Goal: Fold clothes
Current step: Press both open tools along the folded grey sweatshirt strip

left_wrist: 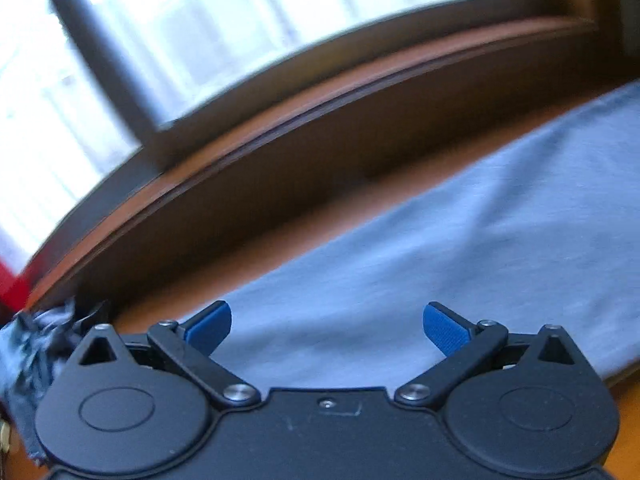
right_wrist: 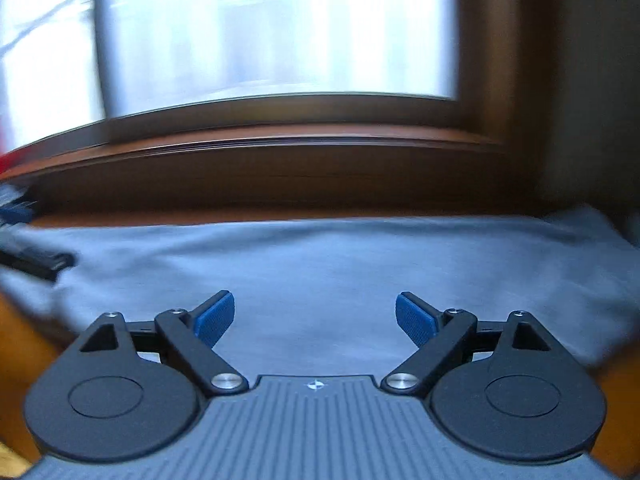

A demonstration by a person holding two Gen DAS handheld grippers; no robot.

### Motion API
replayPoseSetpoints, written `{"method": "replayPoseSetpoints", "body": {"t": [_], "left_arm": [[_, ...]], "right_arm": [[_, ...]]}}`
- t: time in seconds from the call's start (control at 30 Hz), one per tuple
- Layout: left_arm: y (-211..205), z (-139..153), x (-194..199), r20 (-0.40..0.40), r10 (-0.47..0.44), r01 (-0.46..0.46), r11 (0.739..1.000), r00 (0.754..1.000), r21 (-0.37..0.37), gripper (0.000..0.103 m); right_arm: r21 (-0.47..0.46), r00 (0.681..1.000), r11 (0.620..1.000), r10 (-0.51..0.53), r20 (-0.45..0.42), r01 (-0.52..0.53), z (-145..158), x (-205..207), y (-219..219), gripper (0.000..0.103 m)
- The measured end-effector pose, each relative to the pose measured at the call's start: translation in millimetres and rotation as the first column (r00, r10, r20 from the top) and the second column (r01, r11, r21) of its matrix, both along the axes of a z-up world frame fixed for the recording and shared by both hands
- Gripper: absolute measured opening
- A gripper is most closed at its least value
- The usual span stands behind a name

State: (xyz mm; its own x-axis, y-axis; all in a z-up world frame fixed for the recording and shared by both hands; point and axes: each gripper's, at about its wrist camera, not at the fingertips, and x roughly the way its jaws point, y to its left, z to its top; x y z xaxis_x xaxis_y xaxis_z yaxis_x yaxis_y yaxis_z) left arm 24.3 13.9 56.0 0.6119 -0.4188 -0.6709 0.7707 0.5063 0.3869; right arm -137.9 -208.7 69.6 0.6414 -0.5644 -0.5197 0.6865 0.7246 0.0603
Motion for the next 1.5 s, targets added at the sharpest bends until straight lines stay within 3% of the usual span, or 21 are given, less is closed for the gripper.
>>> {"method": "replayPoseSetpoints", "body": {"t": [0.13,0.27,0.4,0.5,0.53,0.57,0.6,0.63,0.67,0.7,0.77,0.87,0.93,1.0,1.07,1.17,1.3,1.5], "left_arm": [[-44,8,-45,-0.105,-0.173,0.169,0.985,0.979,-0.043,0.103],[-108,13,-113,-0.118,-0.378,0.367,0.925,0.918,-0.1,0.103],[-167,2,-177,-0.123,-0.489,0.48,0.872,0.864,-0.094,0.103],[-195,-12,-211,-0.16,-0.523,0.525,0.851,0.837,-0.036,0.102],[-200,-18,-216,-0.169,-0.52,0.526,0.85,0.837,-0.01,0.103],[-202,-24,-220,-0.174,-0.513,0.522,0.853,0.841,0.006,0.103],[-204,-28,-220,-0.193,-0.5,0.512,0.859,0.844,0.009,0.103],[-206,-29,-214,-0.237,-0.477,0.491,0.871,0.846,0.003,0.103],[-211,-30,-207,-0.293,-0.443,0.464,0.886,0.847,0.0,0.103],[-215,-31,-200,-0.348,-0.41,0.436,0.9,0.843,-0.002,0.103],[-220,-33,-193,-0.387,-0.383,0.412,0.911,0.839,-0.009,0.103],[-222,-34,-198,-0.347,-0.384,0.406,0.914,0.856,-0.009,0.103],[-222,-37,-204,-0.312,-0.378,0.396,0.918,0.872,-0.009,0.103],[-219,-33,-201,-0.303,-0.352,0.366,0.93,0.886,-0.009,0.103],[-216,-26,-198,-0.31,-0.306,0.315,0.949,0.9,-0.024,0.103],[-194,-15,-186,-0.307,-0.25,0.247,0.968,0.918,-0.051,0.103],[-156,-7,-165,-0.289,-0.133,0.128,0.991,0.948,-0.038,0.103],[-77,1,-132,-0.241,0.014,-0.021,0.999,0.97,-0.027,0.103]], "right_arm": [[0.021,0.99,0.991,-0.132,0.042,0.131,-7,-40,-40,0.09],[-0.007,0.975,0.976,-0.217,0.055,0.218,-1,-73,-104,0.09],[0.187,0.96,0.956,-0.249,0.124,0.224,-8,-100,-194,0.084],[0.344,0.944,0.911,-0.292,0.152,0.226,-25,-116,-252,0.082],[0.356,0.943,0.901,-0.308,0.127,0.246,-31,-119,-265,0.081],[0.339,0.945,0.901,-0.315,0.085,0.27,-37,-123,-275,0.069],[0.316,0.95,0.907,-0.308,0.051,0.278,-43,-126,-282,0.048],[0.299,0.952,0.911,-0.305,0.029,0.283,-47,-129,-287,0.037],[0.285,0.953,0.914,-0.304,0.01,0.288,-51,-133,-292,0.012],[0.271,0.953,0.917,-0.302,-0.009,0.294,-55,-136,-297,0.0],[0.295,0.956,0.915,-0.293,0.013,0.277,-63,-141,-306,0.0],[0.249,0.966,0.934,-0.258,-0.023,0.255,-64,-132,-303,0.0],[0.194,0.966,0.946,-0.254,-0.047,0.259,-60,-120,-289,0.011],[0.133,0.968,0.959,-0.25,-0.034,0.252,-54,-110,-267,0.049],[0.077,0.969,0.967,-0.245,0.011,0.243,-51,-99,-237,0.08],[0.01,0.981,0.982,-0.191,0.033,0.191,-51,-76,-191,0.082],[-0.116,0.997,0.993,-0.031,-0.072,0.023,-59,-29,-129,0.083],[-0.129,0.973,0.97,0.19,-0.131,-0.206,-73,25,-31,0.083]]}}
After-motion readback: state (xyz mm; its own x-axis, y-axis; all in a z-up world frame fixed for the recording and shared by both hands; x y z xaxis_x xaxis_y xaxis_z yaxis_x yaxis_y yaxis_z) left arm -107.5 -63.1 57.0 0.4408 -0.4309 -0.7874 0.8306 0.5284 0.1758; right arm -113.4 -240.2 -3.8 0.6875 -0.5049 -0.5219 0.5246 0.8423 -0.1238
